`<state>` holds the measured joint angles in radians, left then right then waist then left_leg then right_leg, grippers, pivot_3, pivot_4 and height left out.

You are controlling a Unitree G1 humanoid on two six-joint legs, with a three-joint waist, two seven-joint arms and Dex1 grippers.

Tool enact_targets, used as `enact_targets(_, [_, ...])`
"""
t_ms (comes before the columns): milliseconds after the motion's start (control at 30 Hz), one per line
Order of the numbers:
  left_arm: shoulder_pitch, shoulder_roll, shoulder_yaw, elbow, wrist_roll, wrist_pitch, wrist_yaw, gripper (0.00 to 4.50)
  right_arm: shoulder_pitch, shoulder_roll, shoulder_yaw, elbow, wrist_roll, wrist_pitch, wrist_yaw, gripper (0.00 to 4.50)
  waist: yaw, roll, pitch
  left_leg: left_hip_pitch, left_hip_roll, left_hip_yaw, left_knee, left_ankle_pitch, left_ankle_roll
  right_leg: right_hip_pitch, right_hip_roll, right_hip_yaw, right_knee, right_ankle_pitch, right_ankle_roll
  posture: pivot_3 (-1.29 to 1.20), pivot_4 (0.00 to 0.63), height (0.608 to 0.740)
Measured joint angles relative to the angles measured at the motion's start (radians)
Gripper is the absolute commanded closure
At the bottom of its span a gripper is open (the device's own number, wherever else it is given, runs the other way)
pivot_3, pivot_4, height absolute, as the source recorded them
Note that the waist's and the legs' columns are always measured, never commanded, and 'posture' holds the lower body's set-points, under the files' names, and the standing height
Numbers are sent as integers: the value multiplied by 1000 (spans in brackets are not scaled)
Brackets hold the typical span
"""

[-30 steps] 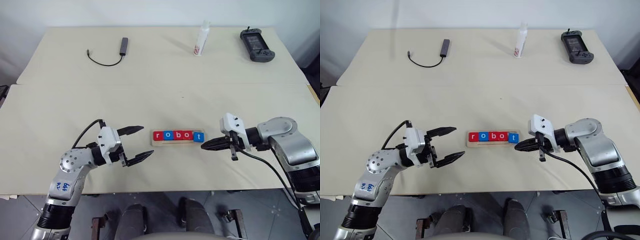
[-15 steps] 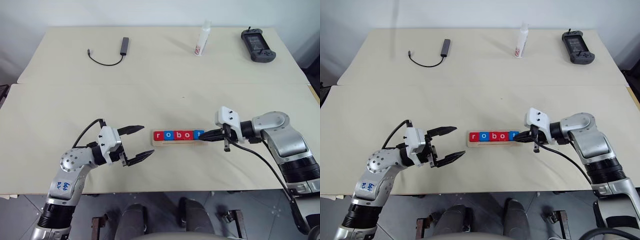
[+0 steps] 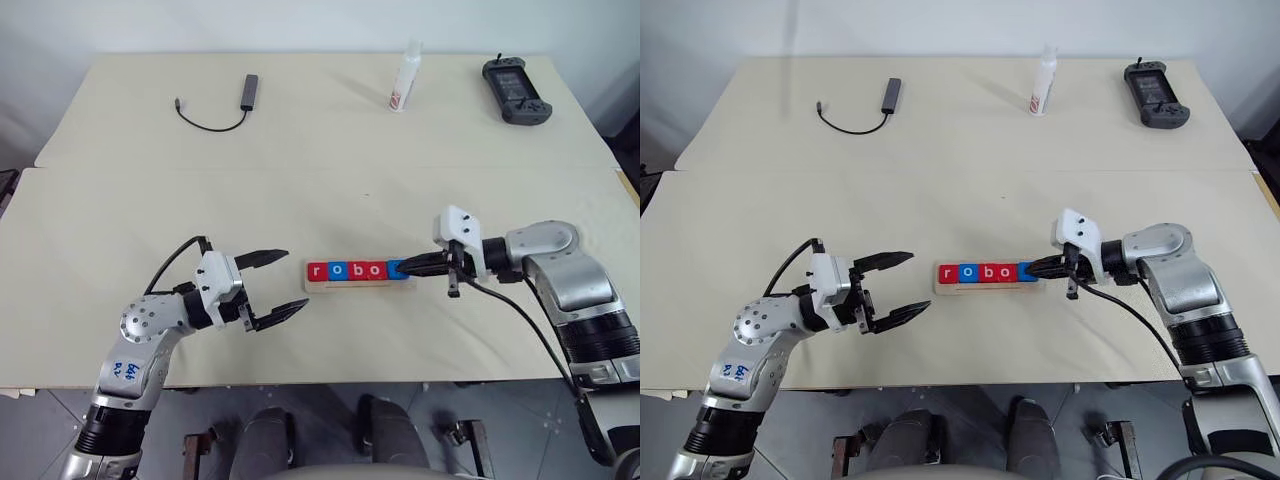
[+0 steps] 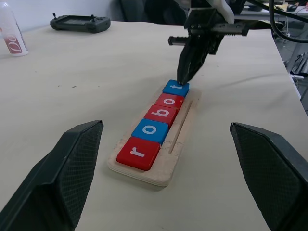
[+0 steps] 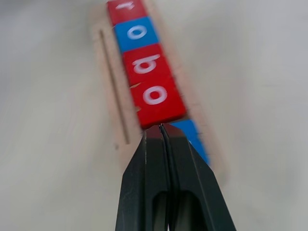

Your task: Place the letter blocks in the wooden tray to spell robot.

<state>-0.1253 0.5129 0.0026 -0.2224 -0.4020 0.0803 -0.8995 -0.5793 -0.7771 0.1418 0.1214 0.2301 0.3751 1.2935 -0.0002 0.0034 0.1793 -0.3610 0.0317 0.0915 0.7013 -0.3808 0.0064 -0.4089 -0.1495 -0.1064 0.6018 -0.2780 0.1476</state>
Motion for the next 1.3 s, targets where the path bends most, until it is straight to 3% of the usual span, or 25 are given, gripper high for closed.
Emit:
enact_targets(767, [-12,4,18,1,0,1,-7,0,30,31,8,62,-56,-62,-42,4478,0,0,0,0,0,0,0,0,0,0,0,0,0,0,0,0,150,740])
enact_targets(867, [2,11,22,2,0,0,-10,0,93,4,-46,1,-15,-30,-49,3872,2,0,0,0,0,0,0,0,0,0,0,0,0,0,0,0,150,740])
enact_targets(1067, [48,74,70,8,-6,2,-42,0,306,-1,-329,-214,212,-12,-55,1842,3,0,0,0,0,0,-1,0,0,0,0,0,0,0,0,0,150,740])
enact_targets(1233, [57,143,117,68,-9,-2,-86,0,444,8,-350,-163,132,-260,-65,151,-1,0,0,2,0,2,-1,0,0,1,0,1,0,0,0,0,150,740])
enact_targets(1300, [58,161,131,93,-8,-4,-99,0,446,32,-363,-115,142,-282,-85,33,-2,0,0,3,0,2,-1,0,0,1,0,2,1,0,0,0,150,740])
